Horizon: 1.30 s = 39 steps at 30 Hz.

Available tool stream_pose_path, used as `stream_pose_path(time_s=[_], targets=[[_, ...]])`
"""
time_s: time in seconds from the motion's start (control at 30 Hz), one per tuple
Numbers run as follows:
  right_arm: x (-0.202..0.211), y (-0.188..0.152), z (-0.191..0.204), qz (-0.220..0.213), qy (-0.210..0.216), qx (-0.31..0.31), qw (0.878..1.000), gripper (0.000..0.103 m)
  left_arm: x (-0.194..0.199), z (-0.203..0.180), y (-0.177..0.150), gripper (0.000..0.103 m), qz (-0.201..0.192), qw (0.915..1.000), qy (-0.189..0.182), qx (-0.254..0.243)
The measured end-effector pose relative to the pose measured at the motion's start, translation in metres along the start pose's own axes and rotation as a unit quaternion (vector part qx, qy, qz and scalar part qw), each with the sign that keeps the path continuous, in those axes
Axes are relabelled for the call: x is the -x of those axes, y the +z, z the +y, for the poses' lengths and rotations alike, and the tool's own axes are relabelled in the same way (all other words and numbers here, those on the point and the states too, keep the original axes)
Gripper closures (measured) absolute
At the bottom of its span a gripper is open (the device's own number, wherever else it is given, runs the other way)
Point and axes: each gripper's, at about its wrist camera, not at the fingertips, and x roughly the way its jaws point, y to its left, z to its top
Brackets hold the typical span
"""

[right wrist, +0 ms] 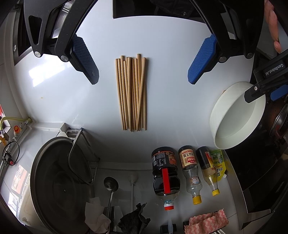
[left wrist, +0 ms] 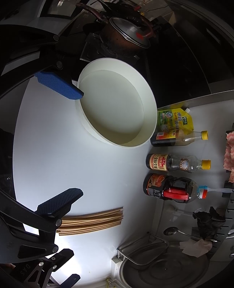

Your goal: Organize utensils

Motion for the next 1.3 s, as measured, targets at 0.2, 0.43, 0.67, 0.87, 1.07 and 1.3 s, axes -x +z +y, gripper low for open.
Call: stream_pose_path(time_s=[0.2, 0.43, 0.67, 0.87, 1.07, 1.3], targets=[[-0.0005, -0.0011, -0.0004, 0.000, 0.000, 0.001, 1.000, 0.008, -0.0001, -0.0006, -0.0005, 0.006, 0.000, 1.0000, 0.000, -0.001], [-0.0004, -0.0008, -0.0002, 0.000, 0.000, 0.001, 1.000, 0.008, -0.0002, -0.0007, -0.0001, 0.006, -0.001, 1.0000, 0.000, 0.000], [0.0008, 0.0006, 0.0004, 0.000, 0.000, 0.001, 1.000, 0.008, -0.0002, -0.0010, -0.0002, 0.006, -0.001, 1.0000, 0.001, 0.000], [0.0018, 0.0007, 0.0003, -0.001, -0.001, 0.002, 1.000, 0.008, -0.0002, -0.0011, -0.0005, 0.006, -0.001, 1.0000, 0.001, 0.000], [0.0021, 0.0005, 0.0003, -0.001, -0.001, 0.002, 1.000, 0.008, -0.0002, -0.0013, -0.0009, 0.006, -0.001, 1.0000, 0.001, 0.000], [0.0029, 0.0007, 0.0006, -0.001, -0.001, 0.002, 1.000, 0.008, -0.0002, -0.0013, -0.0010, 0.006, -0.001, 1.0000, 0.001, 0.000]])
